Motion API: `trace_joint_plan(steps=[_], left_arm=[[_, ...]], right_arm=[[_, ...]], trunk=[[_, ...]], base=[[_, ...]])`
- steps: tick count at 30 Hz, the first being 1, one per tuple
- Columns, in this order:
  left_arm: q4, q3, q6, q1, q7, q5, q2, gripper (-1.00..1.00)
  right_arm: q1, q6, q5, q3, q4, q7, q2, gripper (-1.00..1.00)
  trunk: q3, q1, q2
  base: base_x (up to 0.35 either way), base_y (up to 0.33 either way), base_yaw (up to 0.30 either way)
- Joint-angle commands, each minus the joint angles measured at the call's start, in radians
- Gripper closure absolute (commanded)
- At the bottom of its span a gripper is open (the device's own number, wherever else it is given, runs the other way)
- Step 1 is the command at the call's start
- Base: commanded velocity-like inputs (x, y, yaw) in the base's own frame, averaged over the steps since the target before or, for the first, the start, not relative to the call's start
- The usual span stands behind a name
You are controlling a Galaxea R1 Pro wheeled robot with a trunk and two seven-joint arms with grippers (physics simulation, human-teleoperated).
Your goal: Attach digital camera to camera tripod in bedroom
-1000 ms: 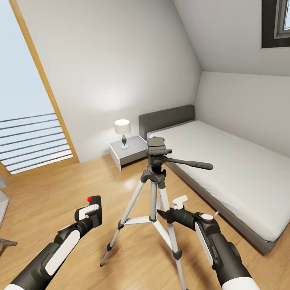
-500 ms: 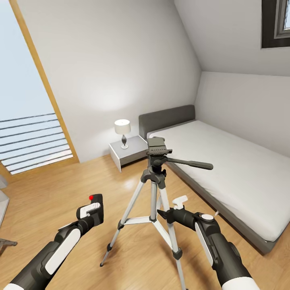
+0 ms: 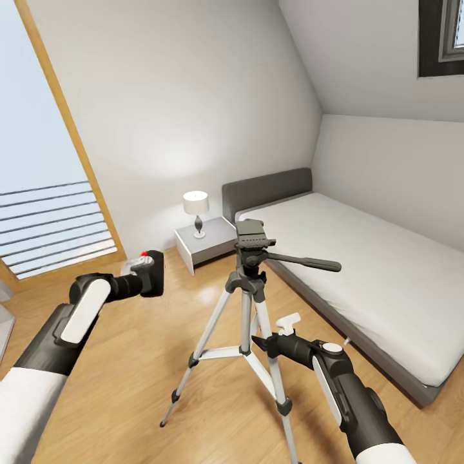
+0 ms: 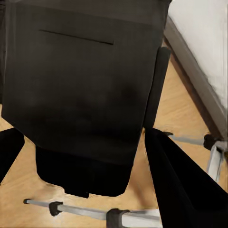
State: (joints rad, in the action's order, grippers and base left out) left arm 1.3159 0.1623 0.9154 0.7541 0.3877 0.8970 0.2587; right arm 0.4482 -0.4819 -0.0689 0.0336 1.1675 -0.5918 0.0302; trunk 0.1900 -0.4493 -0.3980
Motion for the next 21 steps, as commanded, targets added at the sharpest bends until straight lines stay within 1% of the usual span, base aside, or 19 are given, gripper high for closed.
trace_joint_plan(steps=[1, 2, 3, 4, 5, 6, 7, 8, 10, 11, 12, 13, 15, 16, 17, 18, 21], left_arm=[[-0.007, -0.002, 0.018, 0.027, 0.008, 0.01, 0.001, 1.0], [-0.019, -0.007, 0.049, 0.078, 0.009, 0.01, 0.0, 1.0], [-0.023, -0.01, 0.063, 0.103, 0.01, 0.01, 0.0, 1.0], [-0.03, -0.013, 0.083, 0.156, 0.01, 0.011, -0.002, 1.0], [-0.033, -0.014, 0.089, 0.184, 0.01, 0.013, -0.003, 1.0], [-0.084, -0.017, 0.11, 0.358, 0.011, 0.022, -0.04, 1.0], [-0.103, -0.017, 0.111, 0.387, 0.011, 0.023, -0.052, 1.0], [-0.146, -0.018, 0.113, 0.446, 0.011, 0.025, -0.083, 1.0], [-0.195, -0.017, 0.115, 0.506, 0.011, 0.025, -0.12, 1.0], [-0.251, -0.017, 0.115, 0.565, 0.011, 0.022, -0.161, 1.0], [-0.282, -0.017, 0.115, 0.593, 0.013, 0.02, -0.183, 1.0], [-0.347, -0.017, 0.115, 0.646, 0.019, 0.015, -0.227, 1.0], [-0.414, -0.017, 0.115, 0.694, 0.034, 0.008, -0.269, 1.0], [-0.479, -0.017, 0.115, 0.737, 0.053, -0.004, -0.305, 1.0], [-0.508, -0.017, 0.115, 0.758, 0.063, -0.009, -0.321, 1.0], [-0.558, -0.017, 0.115, 0.795, 0.077, -0.02, -0.345, 1.0], [-0.616, -0.017, 0.116, 0.849, 0.091, -0.031, -0.37, 1.0]], right_arm=[[0.001, -0.004, -0.007, -0.001, 0.001, -0.005, 0.001, 1.0], [0.001, -0.004, -0.007, -0.002, 0.001, -0.005, 0.001, 1.0], [0.001, -0.005, -0.007, -0.002, 0.001, -0.005, 0.0, 1.0], [0.001, -0.005, -0.006, -0.002, 0.001, -0.005, -0.001, 1.0], [0.001, -0.005, -0.006, -0.003, 0.001, -0.005, -0.002, 1.0], [0.001, -0.006, -0.006, -0.004, 0.0, -0.005, -0.005, 1.0], [0.001, -0.006, -0.007, -0.004, 0.0, -0.005, -0.005, 1.0], [0.001, -0.006, -0.007, -0.004, 0.001, -0.005, -0.005, 1.0], [0.001, -0.006, -0.007, -0.004, 0.0, -0.005, -0.006, 1.0], [0.001, -0.006, -0.007, -0.004, -0.001, -0.005, -0.006, 1.0], [0.0, -0.006, -0.008, -0.004, -0.002, -0.005, -0.006, 1.0], [0.001, -0.005, -0.008, -0.004, -0.006, -0.005, -0.006, 1.0], [0.001, -0.005, -0.008, -0.004, -0.01, -0.005, -0.006, 1.0], [0.001, -0.005, -0.008, -0.004, -0.013, -0.005, -0.006, 1.0], [0.001, -0.005, -0.008, -0.004, -0.014, -0.005, -0.006, 1.0], [0.0, -0.005, -0.008, -0.004, -0.016, -0.005, -0.006, 1.0], [0.0, -0.004, -0.009, -0.004, -0.018, -0.004, -0.005, 1.0]], trunk=[[0.002, -0.001, -0.002], [0.002, -0.001, -0.002], [0.002, -0.001, -0.002], [0.002, -0.001, -0.002], [0.002, -0.001, -0.002], [0.002, -0.001, -0.002], [0.002, -0.001, -0.002], [0.002, -0.001, -0.002], [0.002, -0.001, -0.002], [0.002, -0.001, -0.002], [0.002, -0.001, -0.002], [0.002, -0.001, -0.002], [0.002, -0.001, -0.002], [0.002, -0.001, -0.002], [0.002, -0.001, -0.002], [0.002, -0.001, -0.002], [0.002, -0.001, -0.002]], base=[[0.0, 0.0, 0.0], [0.0, 0.0, 0.0], [0.0, 0.0, 0.0], [0.0, 0.0, 0.0], [0.0, 0.0, 0.0], [0.0, 0.0, 0.0], [0.0, 0.0, 0.0], [0.0, 0.0, 0.0], [0.0, 0.0, 0.0], [0.0, 0.0, 0.0], [0.0, 0.0, 0.0], [0.0, 0.0, 0.0], [0.0, 0.0, 0.0], [0.0, 0.0, 0.0], [0.0, 0.0, 0.0], [0.0, 0.0, 0.0], [0.0, 0.0, 0.0]])
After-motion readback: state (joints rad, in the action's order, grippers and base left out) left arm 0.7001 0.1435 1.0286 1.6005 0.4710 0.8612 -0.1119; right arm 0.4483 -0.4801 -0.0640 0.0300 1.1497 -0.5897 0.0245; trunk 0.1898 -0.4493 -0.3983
